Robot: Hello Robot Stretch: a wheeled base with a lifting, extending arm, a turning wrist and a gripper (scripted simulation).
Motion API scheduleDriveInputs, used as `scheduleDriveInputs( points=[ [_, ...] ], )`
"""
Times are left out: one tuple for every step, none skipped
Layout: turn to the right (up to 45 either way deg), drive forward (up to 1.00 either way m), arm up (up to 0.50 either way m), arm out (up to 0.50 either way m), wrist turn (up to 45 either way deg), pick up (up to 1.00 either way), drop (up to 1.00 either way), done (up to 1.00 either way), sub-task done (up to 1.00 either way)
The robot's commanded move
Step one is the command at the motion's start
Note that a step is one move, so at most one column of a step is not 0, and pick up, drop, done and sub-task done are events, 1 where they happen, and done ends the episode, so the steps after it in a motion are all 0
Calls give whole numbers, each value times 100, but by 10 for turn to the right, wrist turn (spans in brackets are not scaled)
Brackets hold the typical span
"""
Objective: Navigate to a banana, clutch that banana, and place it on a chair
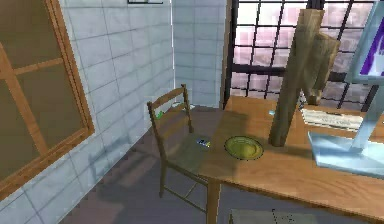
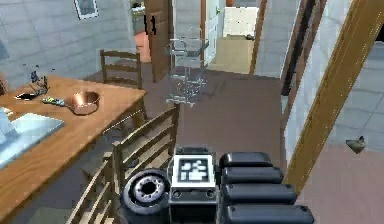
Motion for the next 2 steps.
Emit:
scheduleDriveInputs(
  points=[
    [0, 25, 0, 0, 0, 0, 0, 0, 0],
    [450, 0, 0, 0, 0, 0, 0, 0, 0]
  ],
)
